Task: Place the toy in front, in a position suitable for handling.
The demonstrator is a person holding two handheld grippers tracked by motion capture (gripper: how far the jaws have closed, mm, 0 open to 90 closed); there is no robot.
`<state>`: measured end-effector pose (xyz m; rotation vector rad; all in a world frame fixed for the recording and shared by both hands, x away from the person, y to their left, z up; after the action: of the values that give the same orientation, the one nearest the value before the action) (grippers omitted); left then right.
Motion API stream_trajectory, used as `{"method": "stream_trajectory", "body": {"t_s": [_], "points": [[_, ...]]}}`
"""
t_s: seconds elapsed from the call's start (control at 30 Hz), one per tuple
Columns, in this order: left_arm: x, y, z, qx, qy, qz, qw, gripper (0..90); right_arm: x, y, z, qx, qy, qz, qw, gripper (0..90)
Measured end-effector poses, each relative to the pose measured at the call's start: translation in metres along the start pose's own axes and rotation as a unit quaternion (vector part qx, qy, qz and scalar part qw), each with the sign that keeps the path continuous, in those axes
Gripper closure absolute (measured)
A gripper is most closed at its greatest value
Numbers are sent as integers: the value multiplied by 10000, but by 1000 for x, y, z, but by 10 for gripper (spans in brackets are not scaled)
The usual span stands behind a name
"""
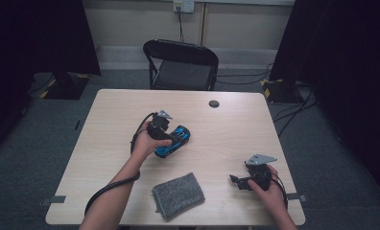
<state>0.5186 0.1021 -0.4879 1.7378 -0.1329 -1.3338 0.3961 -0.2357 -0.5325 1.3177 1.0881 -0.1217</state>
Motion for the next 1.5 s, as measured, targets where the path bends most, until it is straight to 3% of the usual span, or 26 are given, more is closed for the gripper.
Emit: {"method": "stream_trajectory", "body": {"t_s": [0.2, 0.33, 0.5, 0.63, 0.8, 0.9, 1.07, 1.17, 1.4, 1.5], "points": [[-19, -29, 3, -108, 20, 66, 9999, 164, 0, 0, 0, -1, -1, 0, 10000, 121], [-27, -46, 6, -71, 60, 15, 10000, 169, 0, 0, 0, 1, -1, -1, 10000, 121], [-28, -57, 10, -104, 13, -18, 9999, 175, 0, 0, 0, 1, -2, -1, 10000, 121], [-23, -65, 14, 88, 30, -45, 9999, 178, 0, 0, 0, 1, -2, -1, 10000, 121], [-17, -68, 14, 136, 85, 22, 9999, 175, 0, 0, 0, 1, -2, 0, 10000, 121], [-13, -67, 11, 221, 221, 50, 9995, 175, 0, 0, 0, 1, -2, 0, 10000, 121], [-5, -66, 9, 318, 241, 85, 9992, 165, 0, 0, 0, 1, -3, 0, 10000, 121], [-2, -66, 10, 389, 196, 228, 9988, 169, 0, 0, 0, 8, -9, 2, 10000, 121], [0, -66, 12, 503, 256, 187, 9982, 149, 0, 0, -1, 50, -46, 11, 10000, 121], [-2, -66, 12, 503, 290, 279, 9979, 241, 0, -1, -2, 60, -51, 12, 10000, 121]]}}
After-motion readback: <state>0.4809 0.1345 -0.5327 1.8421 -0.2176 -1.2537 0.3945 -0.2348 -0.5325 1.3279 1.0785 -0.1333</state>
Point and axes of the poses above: each handheld gripper's, and its own axes: x roughly forward along the jaws, y roughly out of its top, z roughly to its right, the point moved 4 cm from there along x, roughly forward along the jaws, and after that the axes turned 10 degrees about x, right-handed, at the moved point
